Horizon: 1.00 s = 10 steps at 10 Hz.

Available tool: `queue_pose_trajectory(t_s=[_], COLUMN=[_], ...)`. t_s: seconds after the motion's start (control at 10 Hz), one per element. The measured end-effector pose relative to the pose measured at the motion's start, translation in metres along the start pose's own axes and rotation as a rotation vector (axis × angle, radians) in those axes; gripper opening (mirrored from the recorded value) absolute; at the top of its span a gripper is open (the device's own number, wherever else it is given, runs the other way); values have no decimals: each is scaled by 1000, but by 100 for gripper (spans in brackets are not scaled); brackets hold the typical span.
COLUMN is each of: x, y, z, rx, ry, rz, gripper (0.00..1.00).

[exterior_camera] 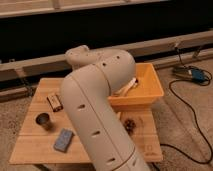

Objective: Stack cups into tray

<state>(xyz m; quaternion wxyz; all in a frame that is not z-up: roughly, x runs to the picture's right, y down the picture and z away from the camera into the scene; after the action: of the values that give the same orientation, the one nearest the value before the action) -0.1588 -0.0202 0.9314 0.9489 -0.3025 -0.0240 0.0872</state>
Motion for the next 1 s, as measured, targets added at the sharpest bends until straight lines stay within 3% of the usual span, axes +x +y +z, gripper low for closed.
queue_pose_trajectory(t_s=[0.4,1.0], x=[-2,-5], y=[-9,-15], z=[10,21], rx=[-2,-7], ry=[-22,-18], rz=[17,10], gripper=[80,80])
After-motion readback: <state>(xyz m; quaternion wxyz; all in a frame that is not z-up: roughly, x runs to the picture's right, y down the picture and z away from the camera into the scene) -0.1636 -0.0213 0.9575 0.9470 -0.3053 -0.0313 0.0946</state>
